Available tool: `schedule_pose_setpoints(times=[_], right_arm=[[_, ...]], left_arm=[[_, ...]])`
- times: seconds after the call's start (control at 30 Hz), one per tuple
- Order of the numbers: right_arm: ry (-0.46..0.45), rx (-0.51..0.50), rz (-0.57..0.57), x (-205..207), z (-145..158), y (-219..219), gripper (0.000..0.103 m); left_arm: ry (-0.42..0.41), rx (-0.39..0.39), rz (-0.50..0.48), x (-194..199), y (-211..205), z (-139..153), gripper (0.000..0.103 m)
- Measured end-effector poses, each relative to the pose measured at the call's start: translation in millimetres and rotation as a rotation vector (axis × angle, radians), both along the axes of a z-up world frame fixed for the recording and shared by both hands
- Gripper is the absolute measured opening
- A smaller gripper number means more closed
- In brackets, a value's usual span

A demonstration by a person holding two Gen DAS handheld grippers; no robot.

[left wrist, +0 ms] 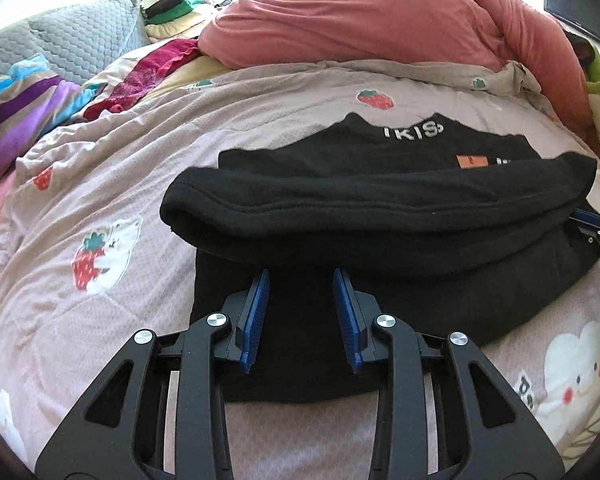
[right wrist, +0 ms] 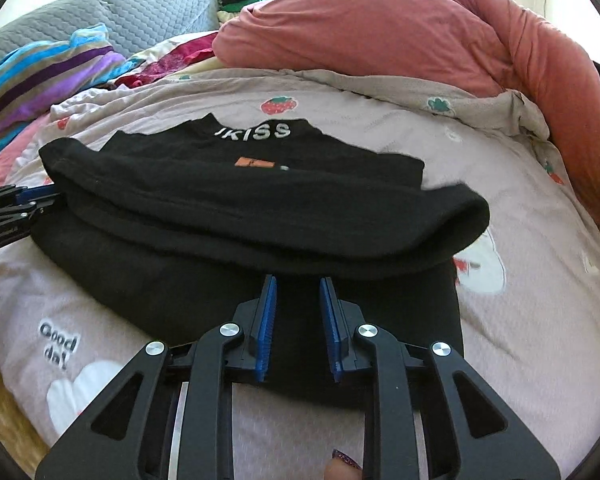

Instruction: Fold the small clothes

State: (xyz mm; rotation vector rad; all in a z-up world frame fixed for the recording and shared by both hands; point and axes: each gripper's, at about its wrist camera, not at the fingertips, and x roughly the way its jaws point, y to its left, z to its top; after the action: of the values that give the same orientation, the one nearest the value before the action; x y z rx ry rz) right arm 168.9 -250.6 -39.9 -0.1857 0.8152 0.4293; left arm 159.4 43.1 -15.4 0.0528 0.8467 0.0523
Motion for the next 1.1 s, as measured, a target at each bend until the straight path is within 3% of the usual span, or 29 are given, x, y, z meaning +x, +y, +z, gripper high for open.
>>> schedule_pose_setpoints(times=[0.37,0.73,0.87,1.1], right_arm=[[-0.023,0.015,-0.052,56.4,13.2,4.4,0.021],[-0.027,0.083,-0.189,92.3,23.2,-24.3,0.022],[-0.016,0.101,-0.238,97.6,22.2,-42.1,0.033],[0.064,0.119,-0.255,116.1,8.5,-53.9,0.044]], left_arm=[[-0.008,-0.063,0.013,45.5,8.4,10.6,0.026],[-0.035,-0.171,0.118,73.7,48.7,18.1,0.028],[-0.023,-0.211,0.156,72.1,65.5,9.4,0.036],[0.032,-0.287,0.17,79.2,80.4,-5.7,0.048]])
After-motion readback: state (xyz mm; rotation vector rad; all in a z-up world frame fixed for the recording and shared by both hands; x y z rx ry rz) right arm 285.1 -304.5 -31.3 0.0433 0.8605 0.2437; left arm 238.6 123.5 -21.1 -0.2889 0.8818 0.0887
